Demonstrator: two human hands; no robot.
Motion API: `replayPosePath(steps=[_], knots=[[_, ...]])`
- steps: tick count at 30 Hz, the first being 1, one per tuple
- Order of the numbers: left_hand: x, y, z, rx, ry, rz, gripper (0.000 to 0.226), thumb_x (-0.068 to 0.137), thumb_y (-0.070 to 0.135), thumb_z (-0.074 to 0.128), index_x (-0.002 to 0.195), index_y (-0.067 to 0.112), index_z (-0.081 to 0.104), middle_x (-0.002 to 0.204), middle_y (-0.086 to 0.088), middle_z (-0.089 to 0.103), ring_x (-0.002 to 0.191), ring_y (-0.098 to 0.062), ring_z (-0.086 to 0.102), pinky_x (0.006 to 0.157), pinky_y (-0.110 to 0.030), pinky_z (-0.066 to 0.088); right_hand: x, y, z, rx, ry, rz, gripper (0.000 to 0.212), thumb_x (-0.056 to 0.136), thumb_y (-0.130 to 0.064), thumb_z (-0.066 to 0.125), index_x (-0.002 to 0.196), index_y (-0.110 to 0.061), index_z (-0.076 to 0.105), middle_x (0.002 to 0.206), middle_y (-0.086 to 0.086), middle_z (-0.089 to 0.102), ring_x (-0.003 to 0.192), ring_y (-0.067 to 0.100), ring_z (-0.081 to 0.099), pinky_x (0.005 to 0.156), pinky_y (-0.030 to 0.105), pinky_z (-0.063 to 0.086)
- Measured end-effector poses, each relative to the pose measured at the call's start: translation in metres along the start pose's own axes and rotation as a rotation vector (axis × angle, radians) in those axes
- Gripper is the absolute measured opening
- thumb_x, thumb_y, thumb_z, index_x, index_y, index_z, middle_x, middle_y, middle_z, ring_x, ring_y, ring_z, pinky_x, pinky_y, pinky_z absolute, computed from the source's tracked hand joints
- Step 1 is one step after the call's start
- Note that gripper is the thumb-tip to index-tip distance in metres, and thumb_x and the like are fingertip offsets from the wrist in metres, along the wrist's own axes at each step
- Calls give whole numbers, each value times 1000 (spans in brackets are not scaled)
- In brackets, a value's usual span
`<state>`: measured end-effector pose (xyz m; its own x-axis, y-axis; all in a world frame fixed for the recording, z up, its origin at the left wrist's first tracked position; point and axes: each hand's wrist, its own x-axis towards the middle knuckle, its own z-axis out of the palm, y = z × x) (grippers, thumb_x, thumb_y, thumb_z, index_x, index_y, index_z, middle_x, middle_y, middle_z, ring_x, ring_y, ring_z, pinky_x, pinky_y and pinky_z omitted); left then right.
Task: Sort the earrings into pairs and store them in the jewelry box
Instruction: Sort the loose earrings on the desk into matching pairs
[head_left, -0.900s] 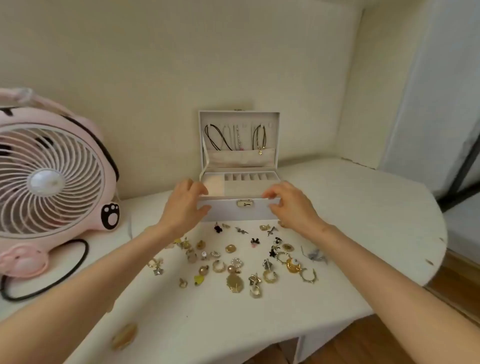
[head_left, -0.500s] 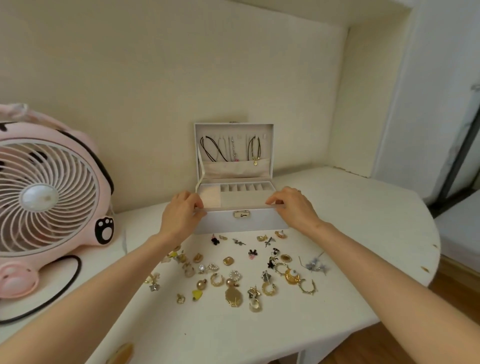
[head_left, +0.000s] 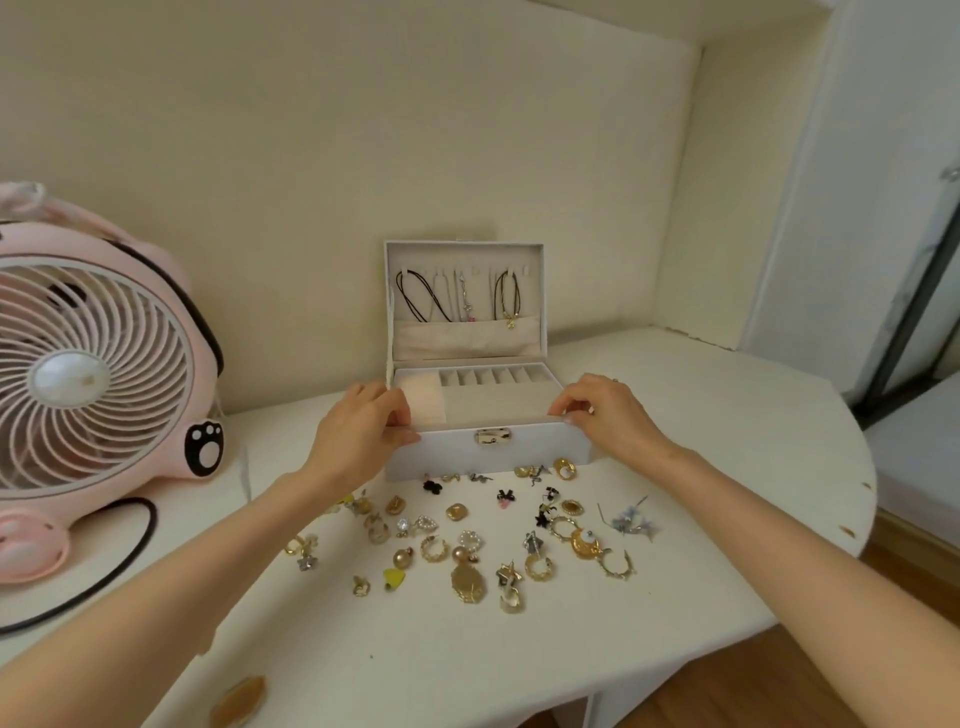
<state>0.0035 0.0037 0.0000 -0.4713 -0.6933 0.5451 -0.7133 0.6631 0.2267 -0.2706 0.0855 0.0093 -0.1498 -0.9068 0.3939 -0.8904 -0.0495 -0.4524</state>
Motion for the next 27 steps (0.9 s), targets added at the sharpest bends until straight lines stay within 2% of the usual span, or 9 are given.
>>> replayPosePath(steps=[12, 16, 18, 21, 24, 27], knots=[[-16, -1, -9, 16, -5, 34, 20, 83, 31, 66, 92, 14, 57, 91, 1, 54, 89, -18, 43, 66, -26, 32, -27, -9, -8, 28, -18, -44, 20, 87, -6, 60, 92, -22, 72, 89, 1, 59, 87, 15, 52, 81, 27, 43], [-21, 5, -11, 38, 34, 129, 26, 82, 27, 67, 100, 12, 58, 98, -3, 57, 92, -22, 47, 72, -27, 34, -37, -10, -8, -6, 31, -126, 25, 87, -8, 60, 104, -24, 69, 96, -6, 55, 95, 9, 45, 77, 7, 31], [-24, 9, -13, 37, 36, 158, 28, 82, 25, 67, 105, 11, 58, 103, -3, 57, 95, -23, 48, 74, -26, 33, -42, -12, -7, -31, 81, -187, 27, 86, -5, 61, 105, -22, 68, 98, -7, 53, 96, 8, 40, 76, 10, 29], [-30, 10, -14, 38, 12, 179, 29, 84, 25, 65, 109, 11, 57, 107, -3, 55, 99, -21, 46, 73, -23, 30, -50, -21, -8, -38, 114, -267, 24, 85, -4, 62, 100, -20, 69, 94, -10, 54, 89, 7, 44, 76, 14, 31], [-34, 9, -17, -2, -57, 185, 28, 86, 24, 62, 111, 15, 55, 112, 1, 52, 104, -17, 47, 75, -23, 36, -60, -41, -10, 52, -88, -262, 16, 85, -13, 64, 94, -25, 70, 87, -13, 59, 77, 3, 53, 71, 15, 40], [-39, 2, -25, -67, -129, 176, 26, 87, 27, 60, 112, 22, 54, 114, 8, 52, 107, -11, 48, 84, -28, 45, -71, -65, -3, 107, -372, -281, 11, 81, -29, 70, 91, -27, 72, 86, -12, 63, 78, 4, 55, 71, 20, 47]])
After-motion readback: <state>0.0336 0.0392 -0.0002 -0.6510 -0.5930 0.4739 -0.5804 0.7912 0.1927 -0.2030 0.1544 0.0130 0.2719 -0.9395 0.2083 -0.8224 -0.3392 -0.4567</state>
